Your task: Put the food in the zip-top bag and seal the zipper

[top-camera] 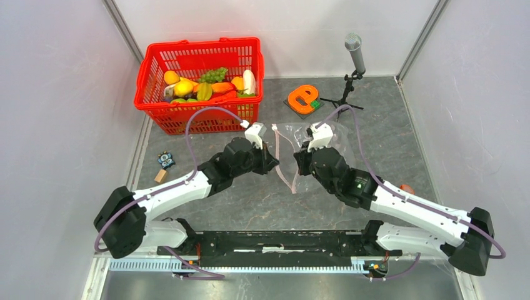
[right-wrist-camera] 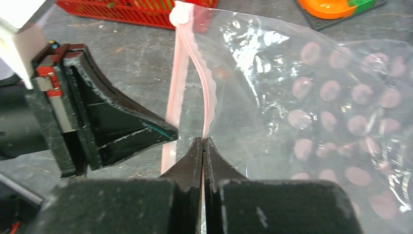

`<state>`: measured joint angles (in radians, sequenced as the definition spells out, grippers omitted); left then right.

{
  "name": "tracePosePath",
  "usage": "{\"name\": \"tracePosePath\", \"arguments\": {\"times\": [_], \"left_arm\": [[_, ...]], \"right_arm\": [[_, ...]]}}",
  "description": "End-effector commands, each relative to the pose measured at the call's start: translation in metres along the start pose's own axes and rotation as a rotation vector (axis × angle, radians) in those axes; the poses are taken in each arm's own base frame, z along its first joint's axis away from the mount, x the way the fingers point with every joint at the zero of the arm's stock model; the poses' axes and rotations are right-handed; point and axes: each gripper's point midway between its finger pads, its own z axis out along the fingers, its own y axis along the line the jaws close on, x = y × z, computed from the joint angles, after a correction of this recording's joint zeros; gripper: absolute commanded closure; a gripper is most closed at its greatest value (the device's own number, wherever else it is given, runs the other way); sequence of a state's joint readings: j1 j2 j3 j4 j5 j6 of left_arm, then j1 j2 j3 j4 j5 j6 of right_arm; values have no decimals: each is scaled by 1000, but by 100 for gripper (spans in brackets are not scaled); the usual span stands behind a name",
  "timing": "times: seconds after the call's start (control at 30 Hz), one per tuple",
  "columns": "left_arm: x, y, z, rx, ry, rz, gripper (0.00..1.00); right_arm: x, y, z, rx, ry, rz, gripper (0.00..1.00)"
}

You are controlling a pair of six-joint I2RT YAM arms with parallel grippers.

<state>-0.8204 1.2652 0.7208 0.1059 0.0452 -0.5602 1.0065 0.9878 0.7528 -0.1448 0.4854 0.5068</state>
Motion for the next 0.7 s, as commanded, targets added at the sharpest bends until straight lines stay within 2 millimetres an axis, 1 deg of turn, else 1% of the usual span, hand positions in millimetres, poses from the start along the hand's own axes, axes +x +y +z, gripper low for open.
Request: {"name": "tracePosePath", "arguments": {"times": [0.0,0.07,0.13,0.23,0.33,0.37,0.47,0.53,0.67], "left_arm": [[-35,-17,-6,22,-94,18,98],[-39,-22,-5,28,-91,6,98],[-43,-26,-5,28,-90,-4,98],[-50,-34,-8,40,-91,-18,98],[-56,-41,-11,44,-89,-20,98],[-59,-43,-12,43,-92,-21,98],[-55,-40,-14,23,-70,-38,98],[-55,-42,-15,27,-71,-49,98],[-54,-48,-15,36,-66,-52,98]], "right_arm": [[-4,-19,-5,130,63,-138,98],[-6,-13,-5,130,67,-162,93],[-9,-11,-4,150,67,-183,92],[-10,-7,-1,167,80,-212,87],[-12,-3,1,176,86,-234,86],[-12,-3,1,185,87,-243,83],[-22,-3,-1,211,64,-245,76],[-27,-1,-2,204,45,-234,63],[-30,-1,-2,215,29,-230,61]]}}
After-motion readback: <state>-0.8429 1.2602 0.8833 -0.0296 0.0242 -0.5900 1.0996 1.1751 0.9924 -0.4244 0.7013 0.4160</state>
